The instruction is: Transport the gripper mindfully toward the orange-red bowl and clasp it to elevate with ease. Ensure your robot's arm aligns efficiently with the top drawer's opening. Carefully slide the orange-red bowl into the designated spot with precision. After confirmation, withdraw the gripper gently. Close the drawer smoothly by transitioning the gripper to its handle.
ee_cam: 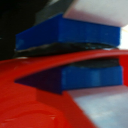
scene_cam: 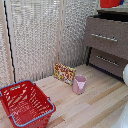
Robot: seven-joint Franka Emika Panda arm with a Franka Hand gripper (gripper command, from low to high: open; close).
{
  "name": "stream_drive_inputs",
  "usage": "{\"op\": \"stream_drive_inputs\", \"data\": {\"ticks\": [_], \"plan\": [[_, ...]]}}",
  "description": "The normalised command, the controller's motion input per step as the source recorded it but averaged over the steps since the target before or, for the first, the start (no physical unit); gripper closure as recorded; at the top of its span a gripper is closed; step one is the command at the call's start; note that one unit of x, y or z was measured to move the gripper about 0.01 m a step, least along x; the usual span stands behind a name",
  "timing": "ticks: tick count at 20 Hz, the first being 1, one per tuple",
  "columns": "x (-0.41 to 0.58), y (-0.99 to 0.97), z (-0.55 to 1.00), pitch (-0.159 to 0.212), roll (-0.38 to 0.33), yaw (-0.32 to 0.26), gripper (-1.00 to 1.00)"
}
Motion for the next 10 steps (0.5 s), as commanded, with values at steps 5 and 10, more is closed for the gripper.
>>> {"op": "stream_drive_inputs", "data": {"ticks": [5,10], "plan": [[0.017,-0.62,-0.01,0.043,0.047,-0.017,1.00],[0.047,-0.07,-0.14,0.044,0.001,0.004,1.00]]}}
